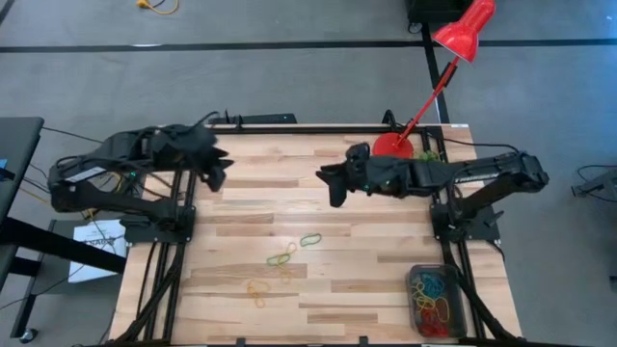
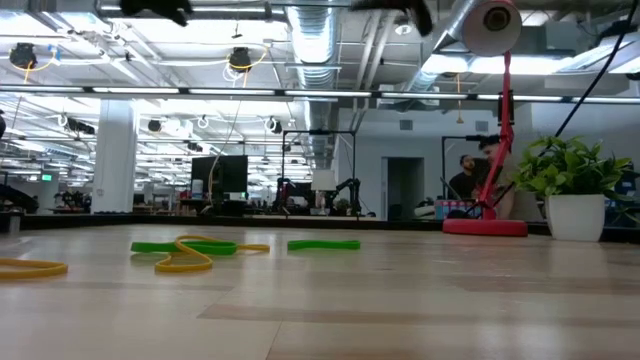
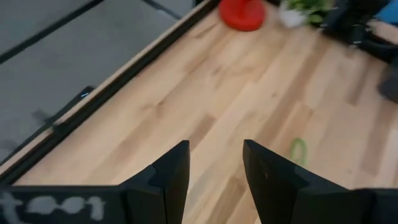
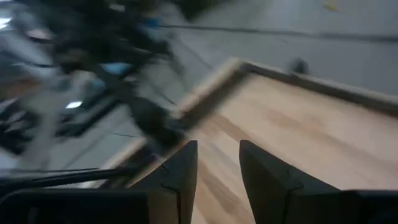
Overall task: Pick and place items into bin
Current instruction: Put the yellow rubber band into the black bin
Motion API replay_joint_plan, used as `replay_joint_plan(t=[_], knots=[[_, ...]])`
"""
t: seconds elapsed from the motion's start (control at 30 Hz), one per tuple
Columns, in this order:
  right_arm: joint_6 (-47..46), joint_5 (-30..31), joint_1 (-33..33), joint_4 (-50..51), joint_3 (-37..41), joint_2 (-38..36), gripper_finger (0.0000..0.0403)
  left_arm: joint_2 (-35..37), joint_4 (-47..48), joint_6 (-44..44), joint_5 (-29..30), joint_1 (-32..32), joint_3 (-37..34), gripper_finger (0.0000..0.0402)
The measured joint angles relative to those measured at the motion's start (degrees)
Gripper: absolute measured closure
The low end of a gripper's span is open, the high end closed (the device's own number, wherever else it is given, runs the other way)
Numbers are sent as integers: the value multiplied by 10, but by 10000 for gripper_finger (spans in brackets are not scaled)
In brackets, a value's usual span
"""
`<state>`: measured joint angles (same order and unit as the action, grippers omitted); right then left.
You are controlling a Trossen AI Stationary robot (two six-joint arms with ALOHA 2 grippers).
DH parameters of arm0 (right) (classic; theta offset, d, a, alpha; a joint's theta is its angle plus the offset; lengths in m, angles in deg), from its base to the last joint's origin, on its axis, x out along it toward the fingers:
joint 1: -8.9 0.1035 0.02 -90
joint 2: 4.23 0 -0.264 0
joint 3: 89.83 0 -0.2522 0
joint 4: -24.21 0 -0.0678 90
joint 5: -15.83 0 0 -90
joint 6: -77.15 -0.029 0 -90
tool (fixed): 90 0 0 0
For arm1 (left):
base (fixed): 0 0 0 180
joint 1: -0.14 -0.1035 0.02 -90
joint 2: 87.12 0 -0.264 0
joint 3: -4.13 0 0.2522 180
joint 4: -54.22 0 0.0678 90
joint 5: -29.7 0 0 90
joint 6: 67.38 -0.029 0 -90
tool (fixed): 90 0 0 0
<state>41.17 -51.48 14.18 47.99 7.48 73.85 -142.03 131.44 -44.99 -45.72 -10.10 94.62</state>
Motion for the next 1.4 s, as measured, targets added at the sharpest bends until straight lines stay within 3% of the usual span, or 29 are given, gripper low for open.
replay_joint_plan(t=[0.17,0.3,0.43,0.57,0.7,0.8,1.0,1.17,1.27,1.4], knots=[[49,-31,-17,-28,0,0,289,46,72,72,58,0,-6,262],[50,-31,-22,-19,-1,13,289,75,37,140,52,5,-68,262],[50,-31,-31,-27,-1,38,289,81,-64,157,-5,25,-173,262],[39,-32,-39,-35,1,72,289,63,-250,153,-110,58,-285,262],[11,-34,-43,-45,-1,93,289,8,-445,156,-164,98,-369,262],[5,-44,-44,-40,1,95,289,-55,-519,150,-189,123,-401,262],[5,-46,-49,-50,0,90,289,-195,-540,139,-227,148,-407,262],[5,-47,-50,-53,0,89,289,-283,-635,124,-273,167,-406,262],[5,-48,-50,-53,0,89,289,-314,-682,112,-273,185,-405,262],[5,-48,-50,-54,0,89,289,-346,-674,81,-244,208,-391,262]])
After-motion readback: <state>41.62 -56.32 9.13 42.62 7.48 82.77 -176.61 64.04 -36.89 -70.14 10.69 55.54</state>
